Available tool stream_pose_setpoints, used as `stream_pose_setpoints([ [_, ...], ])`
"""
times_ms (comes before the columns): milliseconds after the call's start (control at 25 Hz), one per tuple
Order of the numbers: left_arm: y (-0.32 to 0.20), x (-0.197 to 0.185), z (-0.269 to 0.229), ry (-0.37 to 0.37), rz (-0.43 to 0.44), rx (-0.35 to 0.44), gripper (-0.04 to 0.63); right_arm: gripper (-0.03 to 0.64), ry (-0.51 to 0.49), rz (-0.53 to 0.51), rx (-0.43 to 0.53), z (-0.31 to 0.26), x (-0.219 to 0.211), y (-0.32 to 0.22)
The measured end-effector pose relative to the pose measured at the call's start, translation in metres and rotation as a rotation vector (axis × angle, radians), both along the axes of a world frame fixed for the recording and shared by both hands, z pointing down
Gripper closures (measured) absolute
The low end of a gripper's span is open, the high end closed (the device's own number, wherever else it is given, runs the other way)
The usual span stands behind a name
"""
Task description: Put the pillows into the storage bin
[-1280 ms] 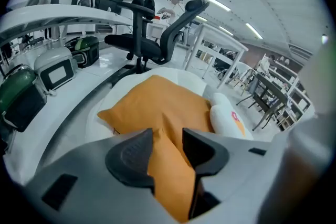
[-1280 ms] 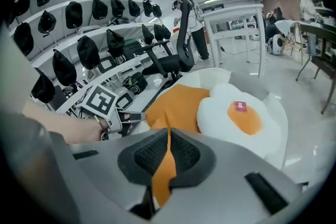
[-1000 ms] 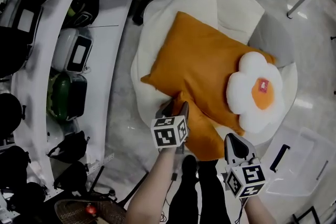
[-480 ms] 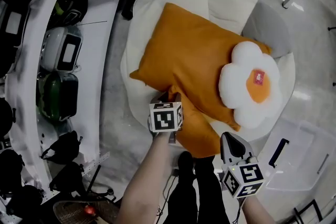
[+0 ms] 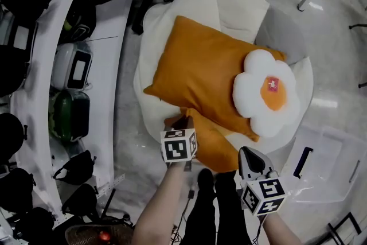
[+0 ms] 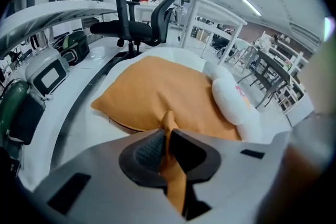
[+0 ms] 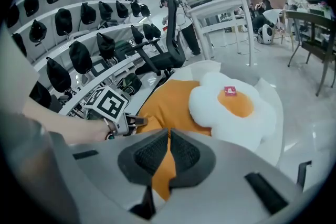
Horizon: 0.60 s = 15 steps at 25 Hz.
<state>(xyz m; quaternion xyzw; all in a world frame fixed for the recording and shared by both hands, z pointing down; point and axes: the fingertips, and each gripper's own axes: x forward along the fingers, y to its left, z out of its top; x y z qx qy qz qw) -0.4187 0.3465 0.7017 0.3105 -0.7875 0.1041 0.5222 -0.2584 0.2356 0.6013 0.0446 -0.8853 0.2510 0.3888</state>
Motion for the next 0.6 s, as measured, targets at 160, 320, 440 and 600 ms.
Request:
stream_pose_setpoints([
  [160, -0.003, 0.025, -0.033, -0.001, 0.031, 0.045, 0.56, 0.603, -0.01, 0.031, 0.006, -0.022, 0.007, 0.006],
  [320, -0.014, 0.056, -0.069, 0.0, 0.113, 0.082, 0.565, 0.603, -0.018, 0.073, 0.016, -0.044, 0.02, 0.013],
  [440, -0.023, 0.085, -0.094, 0.003, 0.188, 0.11, 0.566, 0.603, -0.018, 0.113, 0.019, -0.059, 0.037, 0.02],
  [600, -0.038, 0.124, -0.122, 0.005, 0.317, 0.154, 0.568, 0.603, -0.013, 0.187, 0.036, -0.077, 0.068, 0.024],
])
